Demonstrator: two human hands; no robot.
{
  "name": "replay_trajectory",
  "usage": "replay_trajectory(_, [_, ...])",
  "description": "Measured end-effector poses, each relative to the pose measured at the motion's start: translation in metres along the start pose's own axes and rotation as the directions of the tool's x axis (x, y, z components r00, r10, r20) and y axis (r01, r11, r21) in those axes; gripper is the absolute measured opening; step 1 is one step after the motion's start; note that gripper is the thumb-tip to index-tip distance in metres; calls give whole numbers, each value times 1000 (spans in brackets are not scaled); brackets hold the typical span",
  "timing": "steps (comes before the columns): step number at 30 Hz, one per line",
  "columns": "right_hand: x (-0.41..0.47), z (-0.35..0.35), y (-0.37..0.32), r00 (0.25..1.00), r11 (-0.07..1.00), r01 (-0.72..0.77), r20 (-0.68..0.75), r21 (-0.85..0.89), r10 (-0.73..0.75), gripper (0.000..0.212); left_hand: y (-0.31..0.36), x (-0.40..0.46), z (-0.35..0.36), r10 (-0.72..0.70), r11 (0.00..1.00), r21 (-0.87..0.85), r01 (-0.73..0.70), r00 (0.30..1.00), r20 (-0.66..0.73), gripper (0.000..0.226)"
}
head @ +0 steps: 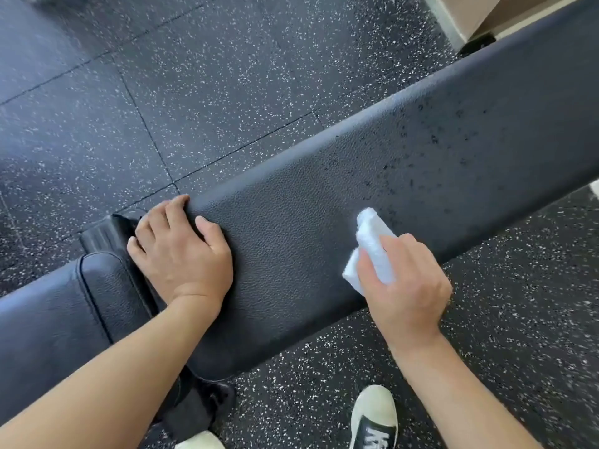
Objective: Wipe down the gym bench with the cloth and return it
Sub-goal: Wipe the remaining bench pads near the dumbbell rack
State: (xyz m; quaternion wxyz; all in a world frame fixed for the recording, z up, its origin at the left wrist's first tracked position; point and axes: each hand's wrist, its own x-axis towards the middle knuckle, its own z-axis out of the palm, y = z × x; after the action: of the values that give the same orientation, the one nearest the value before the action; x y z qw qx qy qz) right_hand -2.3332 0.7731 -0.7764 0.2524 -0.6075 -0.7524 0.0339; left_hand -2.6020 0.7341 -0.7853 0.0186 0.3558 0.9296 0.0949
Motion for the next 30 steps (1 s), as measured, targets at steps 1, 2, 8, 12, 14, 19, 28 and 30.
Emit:
replay_trajectory(1, [-4,7,-20,998,998,-58,-17,6,59,19,1,0,0,4,1000,-5,-4,1000,-1,50])
replay_trajectory(2, [-6,14,-43,997,997,-78,-11,26,78,17,1,0,-1,7,1000,-7,-7,1000,-2,51])
replay_trajectory(8, [1,55,-151,993,985,46,98,166,-63,21,-3,2,0,5,1000,-22,-5,1000,9,60])
replay_trajectory(12, [-7,41,-118,982,975,143,95,169,-161,15,-2,0,-1,13,1000,-12,-13,1000,8,57])
replay_trajectory(14, [-12,23,-72,973,970,217,59,108,-224,13,-2,0,-1,23,1000,-4,-23,1000,10,55])
replay_trajectory(19, [0,-12,31,997,998,-55,-52,-33,53,20,-3,1,2,15,1000,3,-15,1000,2,53])
replay_trajectory(28, [-57,31,-117,928,924,347,80,163,-363,5,-3,3,2,13,1000,-4,-13,1000,1,58])
replay_trajectory(30, [-58,33,-115,909,897,378,91,229,-406,10,-2,3,1,8,1000,-9,-8,1000,5,60])
